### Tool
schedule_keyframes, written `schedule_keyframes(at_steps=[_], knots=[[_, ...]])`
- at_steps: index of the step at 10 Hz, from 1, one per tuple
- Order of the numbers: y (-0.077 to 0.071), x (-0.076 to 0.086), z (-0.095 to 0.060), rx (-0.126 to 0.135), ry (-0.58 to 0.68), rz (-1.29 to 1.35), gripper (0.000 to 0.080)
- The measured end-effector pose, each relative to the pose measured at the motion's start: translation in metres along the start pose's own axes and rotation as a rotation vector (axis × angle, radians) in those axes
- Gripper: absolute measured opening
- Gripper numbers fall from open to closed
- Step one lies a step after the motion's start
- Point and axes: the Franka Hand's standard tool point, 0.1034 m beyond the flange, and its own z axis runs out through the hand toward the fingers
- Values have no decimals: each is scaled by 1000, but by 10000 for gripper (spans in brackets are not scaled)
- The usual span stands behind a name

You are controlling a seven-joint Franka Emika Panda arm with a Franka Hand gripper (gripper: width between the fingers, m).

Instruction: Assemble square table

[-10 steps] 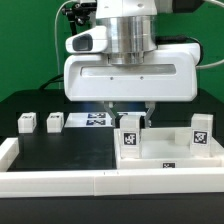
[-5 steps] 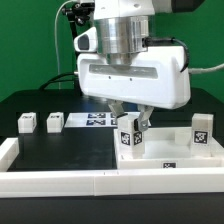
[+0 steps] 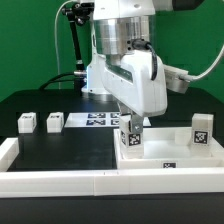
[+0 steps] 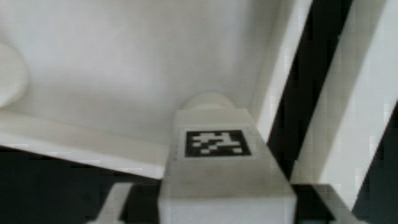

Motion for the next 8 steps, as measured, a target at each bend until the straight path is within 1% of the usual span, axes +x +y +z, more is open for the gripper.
schedule_keyframes(at_steps=[1,2,3,4,6,8], knots=[[0,0,0,0,0,-34,355],[0,-1,0,0,0,-34,536],[0,-1,0,0,0,-76,536],[0,-1,0,0,0,-173,629],[-1,-4,0,1,0,-392,643],[-1,-3,0,2,-1,-626,649]])
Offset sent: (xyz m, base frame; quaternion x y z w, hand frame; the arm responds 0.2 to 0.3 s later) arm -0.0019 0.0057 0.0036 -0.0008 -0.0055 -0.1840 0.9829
